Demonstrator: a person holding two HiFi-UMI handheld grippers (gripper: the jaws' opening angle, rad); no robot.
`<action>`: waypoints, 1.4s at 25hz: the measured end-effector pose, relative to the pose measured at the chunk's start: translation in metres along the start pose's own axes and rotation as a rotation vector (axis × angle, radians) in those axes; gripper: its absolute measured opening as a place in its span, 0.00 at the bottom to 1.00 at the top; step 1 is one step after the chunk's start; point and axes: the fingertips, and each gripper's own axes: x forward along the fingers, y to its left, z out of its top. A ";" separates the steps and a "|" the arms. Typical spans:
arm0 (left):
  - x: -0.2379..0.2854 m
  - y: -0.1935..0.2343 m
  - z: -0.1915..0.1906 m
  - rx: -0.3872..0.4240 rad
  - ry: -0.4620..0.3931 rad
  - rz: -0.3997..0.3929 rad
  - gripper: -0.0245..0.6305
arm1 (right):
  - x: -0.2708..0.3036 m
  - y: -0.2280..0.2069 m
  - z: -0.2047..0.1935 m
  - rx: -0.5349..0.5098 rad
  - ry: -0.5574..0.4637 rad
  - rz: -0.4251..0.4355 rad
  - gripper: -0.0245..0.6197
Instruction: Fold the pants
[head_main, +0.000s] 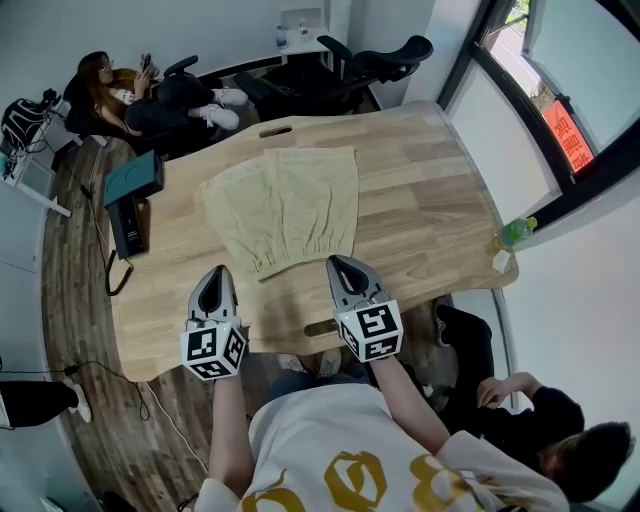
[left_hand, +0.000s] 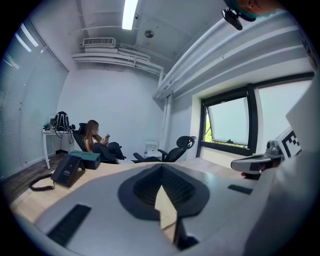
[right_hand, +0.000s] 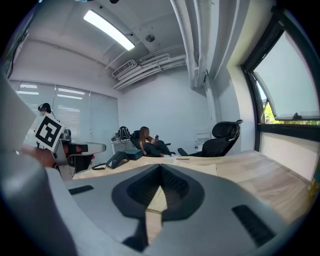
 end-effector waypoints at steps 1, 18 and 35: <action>0.002 0.001 0.000 -0.002 0.001 -0.003 0.05 | 0.001 -0.001 0.000 0.002 -0.002 -0.003 0.05; 0.084 0.061 0.002 -0.056 0.024 -0.073 0.05 | 0.089 0.003 0.003 -0.045 0.074 -0.015 0.05; 0.124 0.093 -0.024 -0.094 0.071 -0.140 0.05 | 0.124 0.048 -0.037 -0.085 0.190 0.024 0.05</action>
